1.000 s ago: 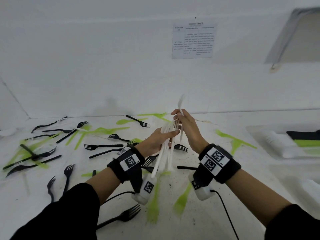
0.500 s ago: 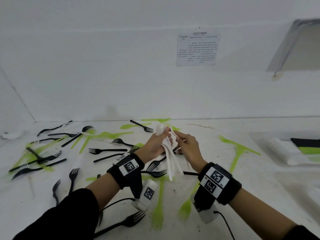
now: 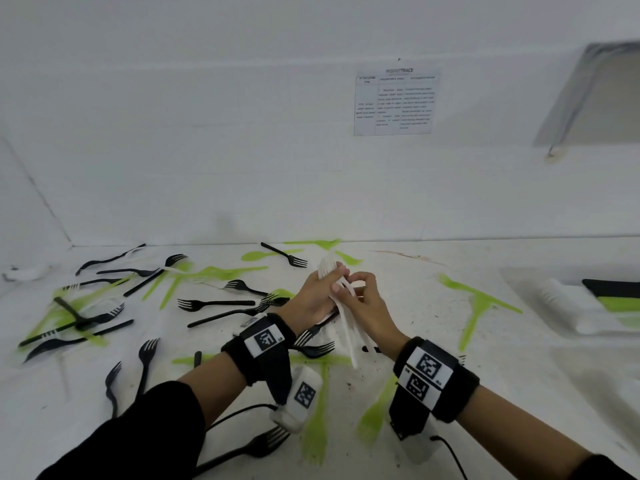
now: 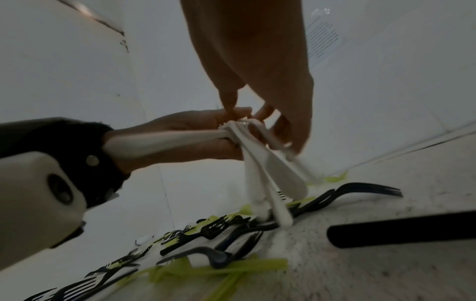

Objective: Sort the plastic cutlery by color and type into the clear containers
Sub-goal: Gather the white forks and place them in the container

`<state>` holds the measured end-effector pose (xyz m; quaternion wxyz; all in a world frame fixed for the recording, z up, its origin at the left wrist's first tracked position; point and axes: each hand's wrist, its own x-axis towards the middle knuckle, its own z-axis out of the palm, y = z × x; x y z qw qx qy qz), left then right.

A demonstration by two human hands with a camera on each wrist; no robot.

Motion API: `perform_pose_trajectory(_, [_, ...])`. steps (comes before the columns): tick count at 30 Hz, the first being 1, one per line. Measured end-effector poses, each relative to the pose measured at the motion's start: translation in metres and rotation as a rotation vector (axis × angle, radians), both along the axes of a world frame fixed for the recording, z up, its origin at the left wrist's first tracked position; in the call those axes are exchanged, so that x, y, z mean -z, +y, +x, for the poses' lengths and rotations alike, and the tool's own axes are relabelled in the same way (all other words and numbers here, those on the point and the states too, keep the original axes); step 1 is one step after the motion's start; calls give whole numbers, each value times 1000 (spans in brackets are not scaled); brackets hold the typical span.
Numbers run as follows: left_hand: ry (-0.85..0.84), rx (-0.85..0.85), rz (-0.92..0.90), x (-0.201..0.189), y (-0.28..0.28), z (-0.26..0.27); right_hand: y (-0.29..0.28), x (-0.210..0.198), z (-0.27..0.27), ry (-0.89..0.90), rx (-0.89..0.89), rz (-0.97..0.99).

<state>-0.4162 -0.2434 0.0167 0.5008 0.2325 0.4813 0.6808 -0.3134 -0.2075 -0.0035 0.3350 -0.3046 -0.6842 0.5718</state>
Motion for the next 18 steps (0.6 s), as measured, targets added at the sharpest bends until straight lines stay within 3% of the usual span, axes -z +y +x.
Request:
perform_pose_trajectory(4, [-31, -5, 46, 3, -1, -2, 0, 3, 0, -56, -107, -108])
perform_pose_trajectory(6, [16, 37, 31, 5, -3, -5, 2, 1, 2, -125, -199, -98])
perform_pose_trajectory(9, [70, 61, 23, 10, -3, -10, 1, -1, 0, -92, -310, -109])
perform_pose_trajectory(18, [-20, 29, 79, 10, -2, -13, -10, 0, -5, -35, -201, -130])
